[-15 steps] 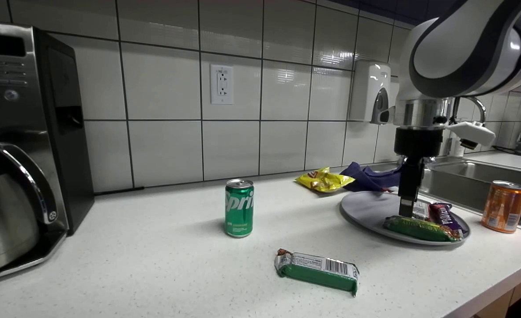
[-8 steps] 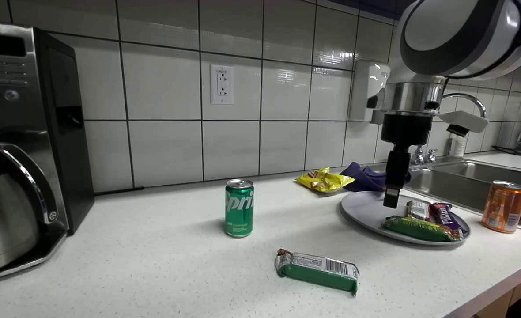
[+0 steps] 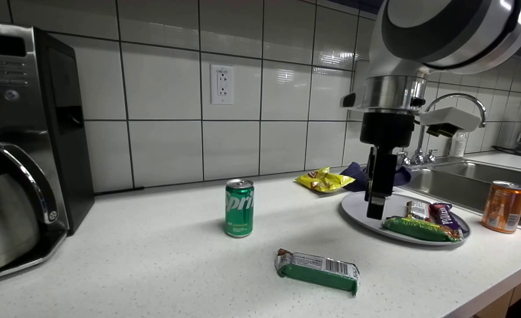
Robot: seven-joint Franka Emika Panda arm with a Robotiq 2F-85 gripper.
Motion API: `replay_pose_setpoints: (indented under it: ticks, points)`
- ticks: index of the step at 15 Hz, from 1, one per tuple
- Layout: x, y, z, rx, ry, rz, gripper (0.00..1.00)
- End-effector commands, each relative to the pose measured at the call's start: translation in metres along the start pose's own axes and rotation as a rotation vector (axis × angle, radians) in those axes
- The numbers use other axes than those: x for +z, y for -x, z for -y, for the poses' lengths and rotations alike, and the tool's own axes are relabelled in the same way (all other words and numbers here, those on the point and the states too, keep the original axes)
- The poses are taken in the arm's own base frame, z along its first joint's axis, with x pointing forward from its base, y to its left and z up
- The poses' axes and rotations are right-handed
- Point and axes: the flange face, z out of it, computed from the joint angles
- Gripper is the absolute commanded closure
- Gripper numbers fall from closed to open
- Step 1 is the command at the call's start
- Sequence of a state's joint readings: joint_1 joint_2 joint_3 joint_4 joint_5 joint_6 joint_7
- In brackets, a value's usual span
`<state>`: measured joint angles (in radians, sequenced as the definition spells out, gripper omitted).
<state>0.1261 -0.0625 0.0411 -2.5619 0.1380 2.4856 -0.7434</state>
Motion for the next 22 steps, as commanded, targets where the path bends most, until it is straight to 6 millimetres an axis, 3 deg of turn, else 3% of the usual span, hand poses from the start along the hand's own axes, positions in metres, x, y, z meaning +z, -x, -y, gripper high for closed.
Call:
replay_pose_setpoints:
  ticks: [1,7,14,22]
  points:
    - [0.000,-0.010,0.026,-0.075,-0.038,0.001,0.00]
    - [0.011,-0.029,0.052,-0.113,-0.064,-0.002,0.00]
    - [0.038,-0.045,0.074,-0.148,-0.088,0.047,0.00]
    - [0.066,-0.066,0.074,-0.130,-0.095,0.071,0.00]
